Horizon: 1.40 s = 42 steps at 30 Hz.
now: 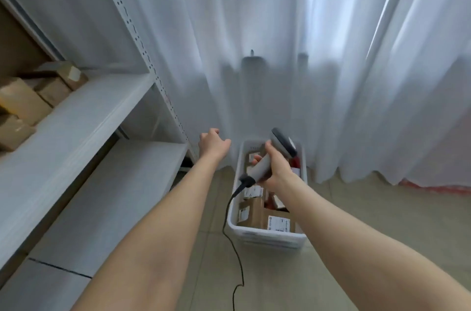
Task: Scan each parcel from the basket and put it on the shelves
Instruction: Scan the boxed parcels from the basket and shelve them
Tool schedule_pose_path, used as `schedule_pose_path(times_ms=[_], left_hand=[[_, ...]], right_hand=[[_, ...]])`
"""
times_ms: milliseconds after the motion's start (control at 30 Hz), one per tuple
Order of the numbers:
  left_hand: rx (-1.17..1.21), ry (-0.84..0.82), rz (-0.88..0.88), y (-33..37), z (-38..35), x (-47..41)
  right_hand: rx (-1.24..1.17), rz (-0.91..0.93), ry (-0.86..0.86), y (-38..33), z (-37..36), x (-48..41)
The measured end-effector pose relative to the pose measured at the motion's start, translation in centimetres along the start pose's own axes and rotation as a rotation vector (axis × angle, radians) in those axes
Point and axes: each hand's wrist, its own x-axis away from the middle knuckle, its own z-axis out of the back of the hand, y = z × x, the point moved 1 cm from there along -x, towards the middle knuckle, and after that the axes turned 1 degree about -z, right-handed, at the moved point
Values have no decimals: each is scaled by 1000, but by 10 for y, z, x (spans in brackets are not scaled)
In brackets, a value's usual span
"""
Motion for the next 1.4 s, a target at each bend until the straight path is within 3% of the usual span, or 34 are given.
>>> schedule_pose_path(times_ms=[100, 400, 833, 1200, 1400], left_hand=[[-21, -93, -16, 19, -47, -10], [-79, -277, 12, 37, -172, -92], [-254, -466, 60, -4, -373, -223], [-497, -643, -100, -70, -565, -308], [-785, -644, -281, -99, -643, -353]], right_hand=[[-84, 13, 59, -23, 37, -24], [-41, 35, 250, -79, 98, -131], [-4, -89, 421, -104, 168, -334], [68, -78, 423, -102, 257, -514], [132, -79, 397, -91, 282, -585]])
